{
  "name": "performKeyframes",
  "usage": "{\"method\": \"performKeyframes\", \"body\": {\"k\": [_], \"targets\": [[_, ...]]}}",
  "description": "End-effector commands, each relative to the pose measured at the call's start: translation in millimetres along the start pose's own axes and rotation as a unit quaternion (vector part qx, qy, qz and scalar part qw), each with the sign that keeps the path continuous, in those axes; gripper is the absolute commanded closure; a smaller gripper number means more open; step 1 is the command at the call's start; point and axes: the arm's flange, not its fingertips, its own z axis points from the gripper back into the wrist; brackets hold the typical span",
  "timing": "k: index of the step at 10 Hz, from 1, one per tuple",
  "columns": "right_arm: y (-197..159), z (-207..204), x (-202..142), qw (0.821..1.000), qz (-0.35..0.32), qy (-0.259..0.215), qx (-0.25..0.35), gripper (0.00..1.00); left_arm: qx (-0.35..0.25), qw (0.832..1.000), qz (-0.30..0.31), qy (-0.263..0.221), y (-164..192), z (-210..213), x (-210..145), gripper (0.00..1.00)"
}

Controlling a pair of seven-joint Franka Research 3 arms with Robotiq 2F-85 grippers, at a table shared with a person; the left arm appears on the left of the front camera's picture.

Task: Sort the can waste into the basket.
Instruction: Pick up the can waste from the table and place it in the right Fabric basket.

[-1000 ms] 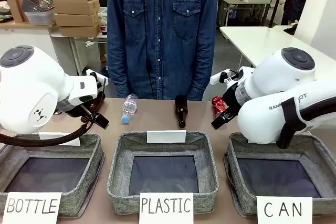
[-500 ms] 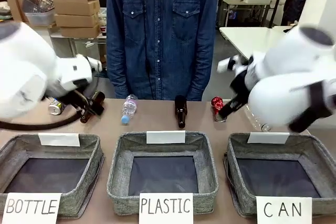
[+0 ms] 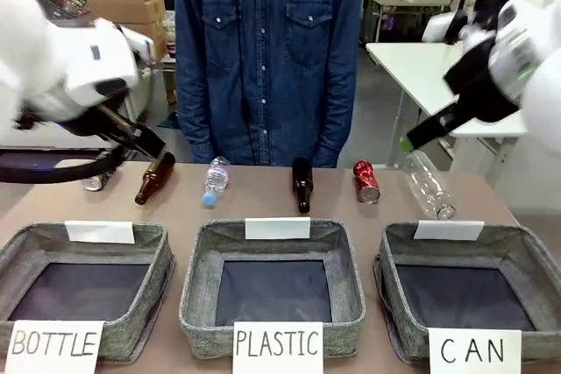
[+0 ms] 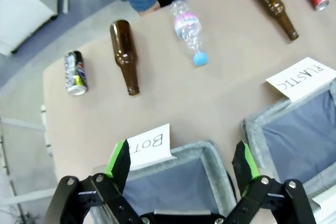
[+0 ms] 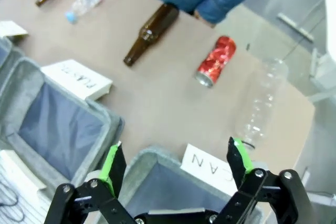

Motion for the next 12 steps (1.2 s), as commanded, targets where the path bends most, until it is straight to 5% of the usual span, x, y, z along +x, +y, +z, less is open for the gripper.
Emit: {"method": "performKeyframes", "body": {"k": [1, 2, 3, 5, 6, 8, 10, 12], "targets": [[2, 21, -1, 0.999, 0.023, -0.014, 0.034, 0.00, 0.013, 1.000, -0.008, -0.018, -8, 28, -1, 0.00], [-2, 18, -2, 0.995, 0.023, 0.002, 0.099, 0.00, -0.139, 0.986, -0.091, -0.031, -3, 37, 2, 0.00], [-20, 21, -5, 0.978, -0.040, 0.015, 0.202, 0.00, -0.261, 0.955, -0.142, -0.022, 28, 48, -4, 0.00], [-66, 31, -15, 0.913, -0.216, 0.052, 0.341, 0.00, -0.439, 0.890, -0.110, -0.048, 100, 53, -29, 0.00], [-91, 38, -25, 0.878, -0.270, 0.048, 0.392, 0.00, -0.466, 0.880, -0.055, -0.076, 128, 53, -44, 0.00], [-138, 67, -58, 0.819, -0.326, -0.057, 0.470, 0.00, -0.485, 0.858, 0.031, -0.165, 151, 60, -84, 0.00], [-157, 76, -76, 0.808, -0.380, -0.105, 0.438, 0.00, -0.485, 0.838, 0.164, -0.187, 155, 56, -121, 0.00], [-153, 62, -74, 0.813, -0.387, -0.109, 0.421, 0.00, -0.434, 0.860, 0.206, -0.174, 146, 67, -144, 0.00]]}}
